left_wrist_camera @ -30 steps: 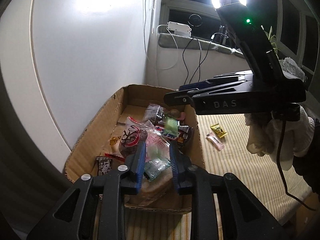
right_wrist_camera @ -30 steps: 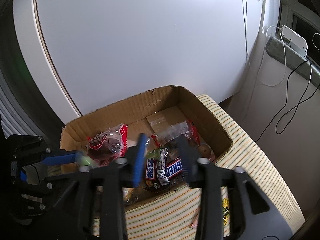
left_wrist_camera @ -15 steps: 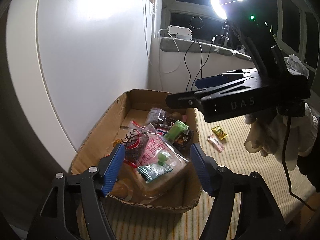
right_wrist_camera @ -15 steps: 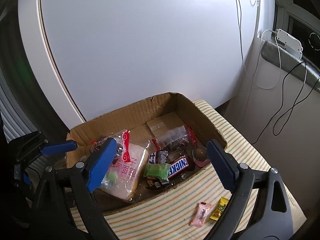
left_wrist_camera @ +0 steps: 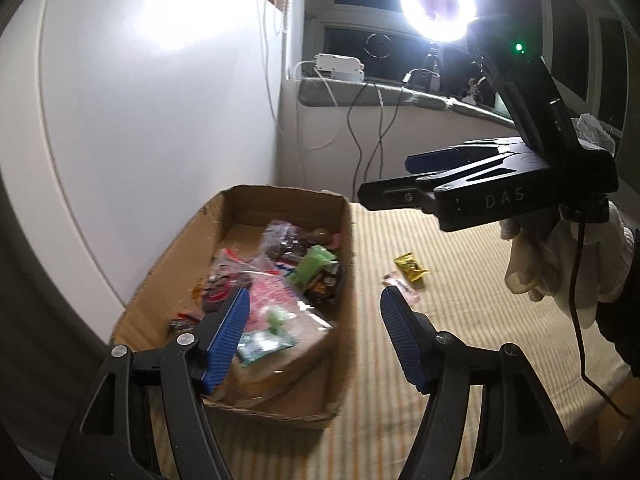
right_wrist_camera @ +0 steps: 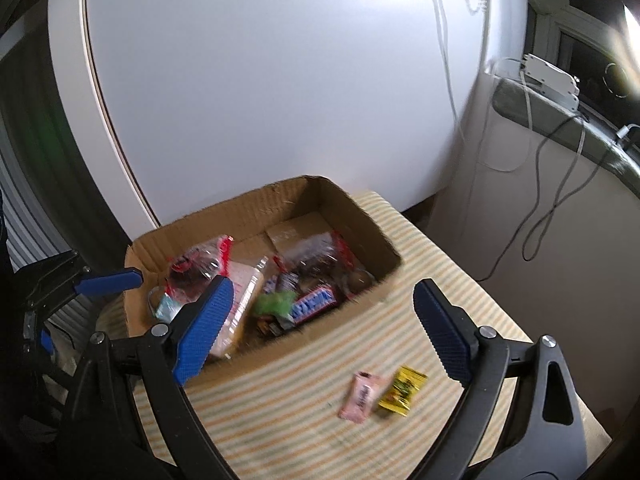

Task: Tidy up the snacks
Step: 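Move both tools back over the yellow packet and pink bar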

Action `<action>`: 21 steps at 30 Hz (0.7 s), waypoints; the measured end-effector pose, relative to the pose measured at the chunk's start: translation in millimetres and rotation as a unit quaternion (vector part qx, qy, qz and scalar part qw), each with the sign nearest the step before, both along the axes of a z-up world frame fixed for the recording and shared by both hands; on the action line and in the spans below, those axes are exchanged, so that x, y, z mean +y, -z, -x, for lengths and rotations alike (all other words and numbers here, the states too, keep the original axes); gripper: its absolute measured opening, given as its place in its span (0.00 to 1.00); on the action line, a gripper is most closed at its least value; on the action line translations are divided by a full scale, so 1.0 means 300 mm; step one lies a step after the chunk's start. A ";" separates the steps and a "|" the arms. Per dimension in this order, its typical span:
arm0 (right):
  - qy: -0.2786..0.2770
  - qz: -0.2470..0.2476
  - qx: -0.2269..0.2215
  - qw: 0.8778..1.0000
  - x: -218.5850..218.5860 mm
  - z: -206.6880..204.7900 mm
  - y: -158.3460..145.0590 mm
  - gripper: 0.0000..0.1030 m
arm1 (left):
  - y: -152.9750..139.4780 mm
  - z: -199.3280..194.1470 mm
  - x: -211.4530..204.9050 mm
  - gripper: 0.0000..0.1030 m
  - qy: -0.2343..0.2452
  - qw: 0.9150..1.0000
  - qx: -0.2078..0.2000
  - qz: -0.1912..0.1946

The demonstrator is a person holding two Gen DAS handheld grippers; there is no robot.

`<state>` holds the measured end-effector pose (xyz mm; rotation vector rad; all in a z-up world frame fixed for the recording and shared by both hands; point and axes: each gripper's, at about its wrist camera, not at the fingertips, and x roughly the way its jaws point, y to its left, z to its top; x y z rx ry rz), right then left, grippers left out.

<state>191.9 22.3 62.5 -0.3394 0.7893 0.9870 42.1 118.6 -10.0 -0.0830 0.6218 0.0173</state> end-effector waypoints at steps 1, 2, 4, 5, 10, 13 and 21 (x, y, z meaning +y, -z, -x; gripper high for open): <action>0.003 0.001 0.002 1.000 -0.020 -0.008 0.001 0.91 | -0.001 -0.003 -0.015 0.66 0.003 1.000 0.000 0.002; 0.006 0.002 0.004 1.000 -0.043 -0.018 0.006 0.91 | -0.001 -0.008 -0.031 0.66 0.008 1.000 0.000 0.003; 0.012 0.004 0.009 1.000 -0.081 -0.034 0.016 0.91 | -0.002 -0.017 -0.060 0.66 0.016 1.000 0.001 0.005; 0.015 0.005 0.011 1.000 -0.102 -0.044 0.023 0.91 | -0.001 -0.024 -0.078 0.66 0.021 1.000 0.003 0.006; 0.033 0.016 0.039 0.999 -0.184 -0.096 0.080 0.91 | 0.021 -0.062 -0.165 0.62 0.044 0.999 0.017 0.014; 0.037 0.023 0.065 0.997 -0.208 -0.120 0.124 0.91 | 0.053 -0.104 -0.215 0.50 0.062 0.997 0.036 0.022; 0.062 0.039 0.164 0.984 -0.218 -0.216 0.284 0.66 | 0.150 -0.230 -0.282 0.36 0.068 0.992 0.092 0.055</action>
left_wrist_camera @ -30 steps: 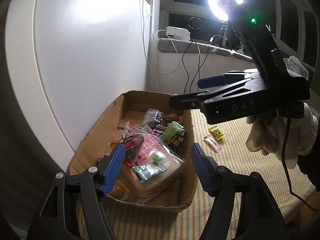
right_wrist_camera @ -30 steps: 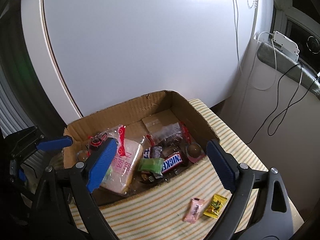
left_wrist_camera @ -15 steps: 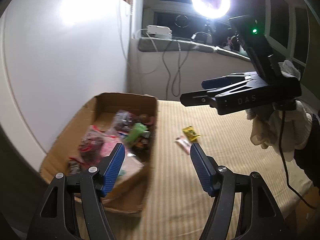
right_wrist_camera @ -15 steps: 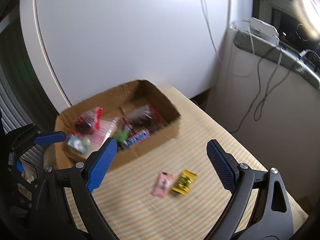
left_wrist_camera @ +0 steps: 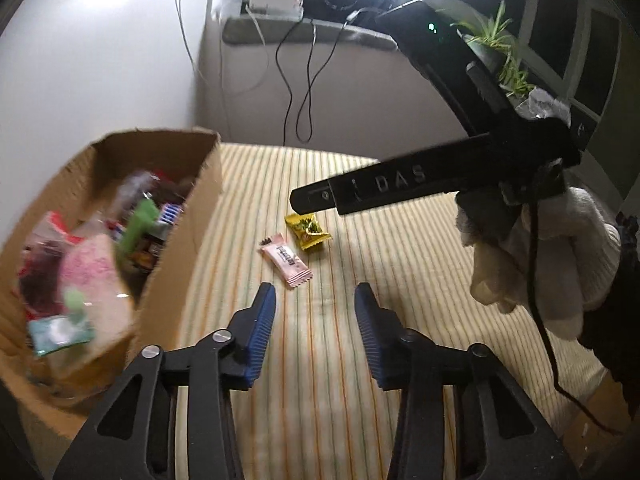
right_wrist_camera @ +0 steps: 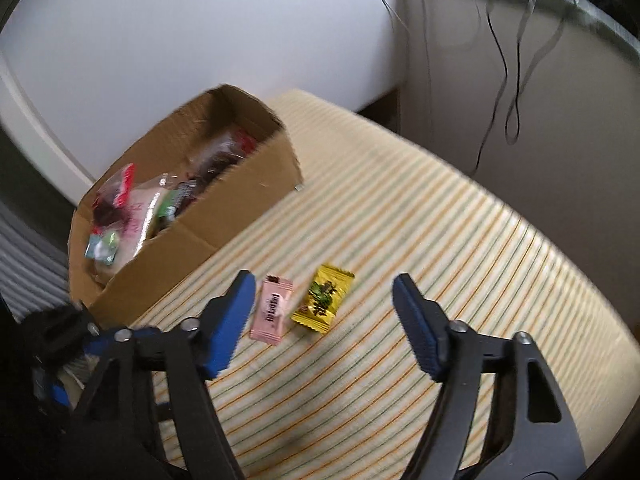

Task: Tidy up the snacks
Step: 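Move both tools back over the yellow packet and pink bar, then grasp the yellow candy packet with the right tool while the left tool grasps the pink bar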

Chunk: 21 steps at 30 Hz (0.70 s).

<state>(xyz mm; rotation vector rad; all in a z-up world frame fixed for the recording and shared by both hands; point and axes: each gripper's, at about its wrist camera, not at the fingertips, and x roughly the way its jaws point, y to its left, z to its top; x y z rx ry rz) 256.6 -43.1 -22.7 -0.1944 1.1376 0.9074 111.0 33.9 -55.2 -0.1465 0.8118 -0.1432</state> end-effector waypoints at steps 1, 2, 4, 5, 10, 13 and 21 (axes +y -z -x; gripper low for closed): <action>0.006 -0.002 0.017 1.000 0.000 -0.017 0.018 0.61 | 0.011 -0.015 -0.006 0.35 -0.001 1.000 0.006 0.001; 0.011 -0.004 0.032 0.999 0.000 -0.030 0.035 0.58 | 0.018 -0.030 -0.011 0.35 -0.003 1.000 0.010 0.000; 0.017 -0.005 0.048 0.999 0.002 -0.047 0.059 0.55 | 0.032 -0.064 -0.022 0.34 -0.007 1.000 0.019 -0.007; 0.018 -0.003 0.053 0.998 0.008 -0.052 0.069 0.54 | 0.037 -0.075 -0.026 0.34 -0.008 1.000 0.021 -0.009; 0.007 0.013 0.054 0.998 0.046 -0.046 0.106 0.50 | 0.072 -0.136 -0.033 0.34 -0.022 0.999 0.037 -0.024; 0.007 0.022 0.045 0.999 0.070 -0.037 0.109 0.46 | 0.087 -0.157 -0.027 0.34 -0.030 0.998 0.042 -0.026; -0.006 0.050 0.019 0.999 0.131 -0.037 0.131 0.31 | 0.116 -0.181 -0.062 0.34 -0.029 0.997 0.049 -0.045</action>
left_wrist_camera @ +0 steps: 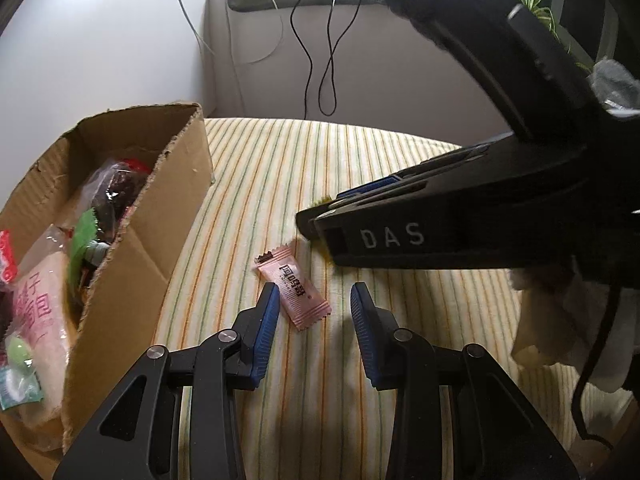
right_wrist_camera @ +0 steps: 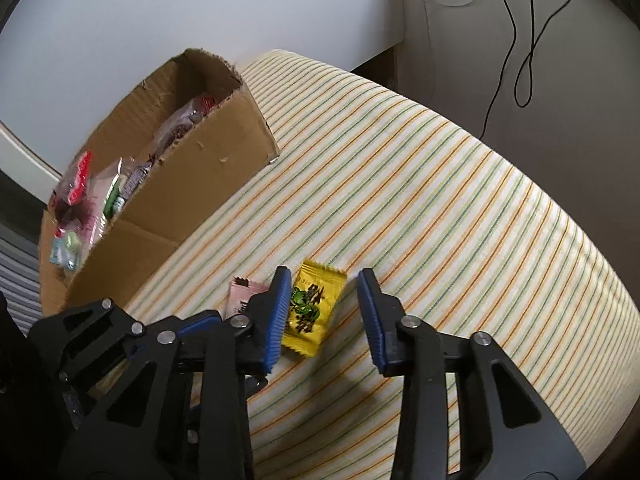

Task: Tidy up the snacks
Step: 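Grasp the yellow candy packet with the right tool while the left tool grasps the pink bar, then carry the yellow packet and pink bar into the box and open both tools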

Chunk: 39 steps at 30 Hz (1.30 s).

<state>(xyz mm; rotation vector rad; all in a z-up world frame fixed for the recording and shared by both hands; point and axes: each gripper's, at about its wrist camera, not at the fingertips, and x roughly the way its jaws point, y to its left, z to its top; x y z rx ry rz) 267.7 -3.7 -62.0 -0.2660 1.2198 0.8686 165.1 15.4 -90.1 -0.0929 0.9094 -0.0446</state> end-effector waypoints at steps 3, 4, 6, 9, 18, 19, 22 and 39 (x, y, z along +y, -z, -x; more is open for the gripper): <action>-0.001 0.005 0.001 1.000 -0.001 -0.010 0.006 0.20 | 0.006 -0.016 -0.010 0.34 0.002 1.000 0.005 -0.005; -0.001 0.003 0.004 1.000 -0.003 -0.014 0.007 0.18 | 0.007 -0.021 -0.011 0.34 0.003 1.000 0.006 -0.006; -0.001 -0.002 0.010 1.000 -0.019 -0.022 0.006 0.18 | 0.009 -0.036 -0.009 0.32 0.005 1.000 0.008 -0.009; -0.005 0.004 0.002 1.000 -0.020 -0.024 0.002 0.16 | 0.017 -0.042 -0.017 0.25 0.008 1.000 0.010 -0.019; 0.005 0.011 -0.008 1.000 -0.126 0.009 -0.020 0.14 | 0.015 -0.034 -0.032 0.19 0.014 0.999 0.004 -0.033; 0.010 0.015 -0.009 1.000 -0.134 0.014 -0.022 0.13 | 0.014 -0.035 -0.030 0.19 0.014 0.999 0.004 -0.032; 0.026 0.034 -0.012 0.999 -0.169 0.006 -0.025 0.11 | 0.005 -0.022 -0.022 0.19 0.013 1.000 0.001 -0.025; 0.040 -0.011 -0.041 0.998 -0.274 0.083 -0.196 0.10 | -0.147 0.144 0.015 0.19 0.018 0.997 -0.069 -0.012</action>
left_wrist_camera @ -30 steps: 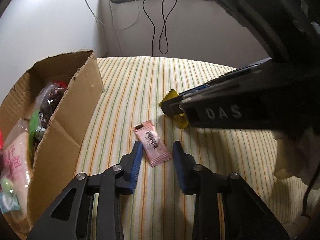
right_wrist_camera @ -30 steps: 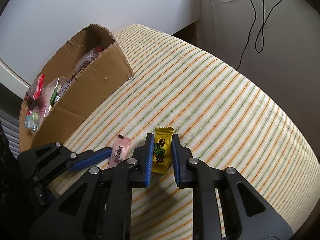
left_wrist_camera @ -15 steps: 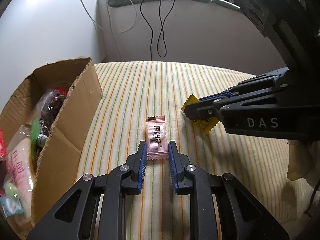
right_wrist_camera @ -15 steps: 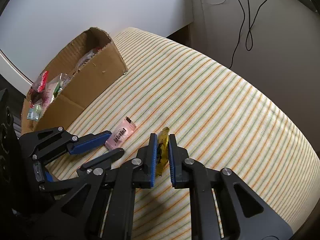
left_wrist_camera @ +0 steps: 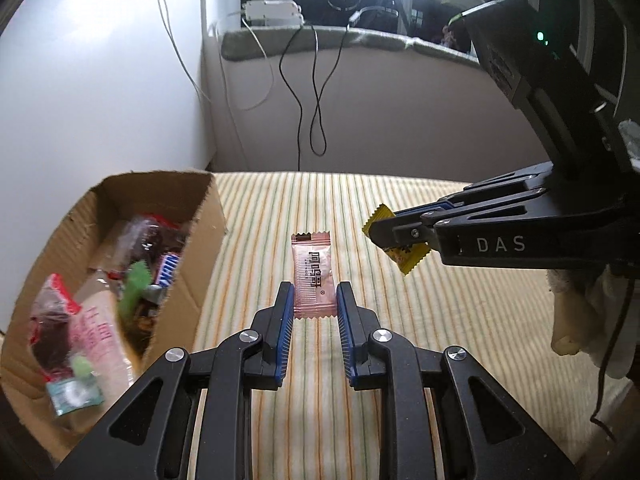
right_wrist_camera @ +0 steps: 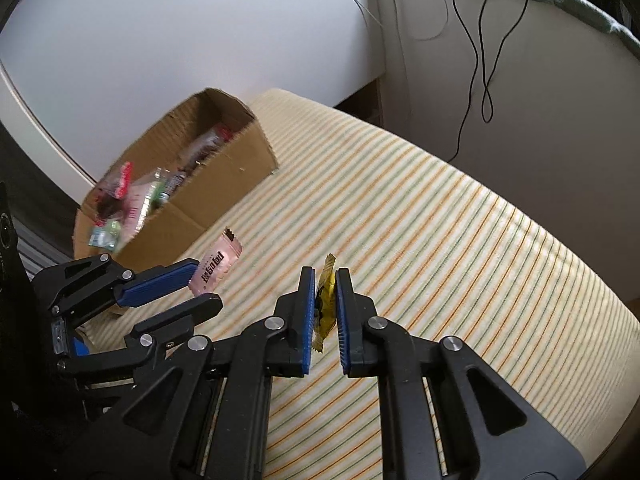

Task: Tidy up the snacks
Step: 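Carry the yellow packet and pink bar into the box and open both tools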

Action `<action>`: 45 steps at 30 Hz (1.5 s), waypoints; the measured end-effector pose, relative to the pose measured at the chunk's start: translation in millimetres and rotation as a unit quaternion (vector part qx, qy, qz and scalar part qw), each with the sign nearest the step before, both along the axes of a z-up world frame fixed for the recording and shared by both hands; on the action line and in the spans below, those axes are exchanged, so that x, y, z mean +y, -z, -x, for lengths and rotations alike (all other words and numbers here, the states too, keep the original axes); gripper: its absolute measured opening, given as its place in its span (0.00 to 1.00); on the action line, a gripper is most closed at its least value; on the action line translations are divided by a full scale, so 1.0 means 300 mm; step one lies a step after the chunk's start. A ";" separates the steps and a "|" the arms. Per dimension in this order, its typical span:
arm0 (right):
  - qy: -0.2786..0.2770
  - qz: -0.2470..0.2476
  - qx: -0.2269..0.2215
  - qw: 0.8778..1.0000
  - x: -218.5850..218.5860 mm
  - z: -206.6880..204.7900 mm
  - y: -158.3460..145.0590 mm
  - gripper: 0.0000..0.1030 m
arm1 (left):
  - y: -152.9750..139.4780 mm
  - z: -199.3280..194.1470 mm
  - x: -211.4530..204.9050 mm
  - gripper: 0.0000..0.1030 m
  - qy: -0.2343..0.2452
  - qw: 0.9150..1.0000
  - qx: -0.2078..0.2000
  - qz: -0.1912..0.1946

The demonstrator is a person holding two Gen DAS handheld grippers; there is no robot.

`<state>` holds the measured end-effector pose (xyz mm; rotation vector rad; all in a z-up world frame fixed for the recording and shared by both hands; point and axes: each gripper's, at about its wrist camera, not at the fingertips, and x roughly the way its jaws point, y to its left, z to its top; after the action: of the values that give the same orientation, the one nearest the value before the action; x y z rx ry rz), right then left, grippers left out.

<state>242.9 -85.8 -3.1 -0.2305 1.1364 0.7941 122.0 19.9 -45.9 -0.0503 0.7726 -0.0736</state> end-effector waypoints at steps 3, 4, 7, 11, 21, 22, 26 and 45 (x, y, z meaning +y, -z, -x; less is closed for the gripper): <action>-0.018 -0.033 -0.004 0.999 0.019 0.022 -0.039 0.10 | -0.028 0.039 0.013 0.19 -0.003 1.000 -0.014 0.001; -0.020 -0.036 -0.008 0.999 0.012 0.029 -0.061 0.10 | -0.048 0.034 0.026 0.19 -0.005 1.000 -0.018 0.001; -0.026 -0.041 -0.017 0.999 0.035 0.047 -0.097 0.10 | -0.082 0.066 0.058 0.19 -0.011 1.000 -0.030 0.001; -0.031 -0.051 -0.025 0.998 0.098 0.072 -0.135 0.10 | -0.103 0.094 0.117 0.19 -0.024 0.999 -0.044 -0.001; -0.059 -0.070 -0.037 0.995 0.305 0.124 -0.178 0.10 | -0.142 0.151 0.285 0.19 -0.063 0.996 -0.063 0.001; -0.062 -0.072 -0.037 0.995 0.322 0.127 -0.180 0.10 | -0.144 0.157 0.305 0.19 -0.068 0.996 -0.064 0.000; -0.071 -0.075 -0.039 0.994 0.399 0.141 -0.183 0.10 | -0.146 0.163 0.385 0.19 -0.090 0.994 -0.066 -0.002; -0.071 -0.072 -0.034 0.994 0.562 0.070 -0.129 0.10 | -0.150 0.021 0.490 0.19 -0.107 0.992 -0.062 -0.014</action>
<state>221.7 82.8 35.5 -0.2188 1.0016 0.9834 115.7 166.8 -1.0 -0.1003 0.6410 0.1379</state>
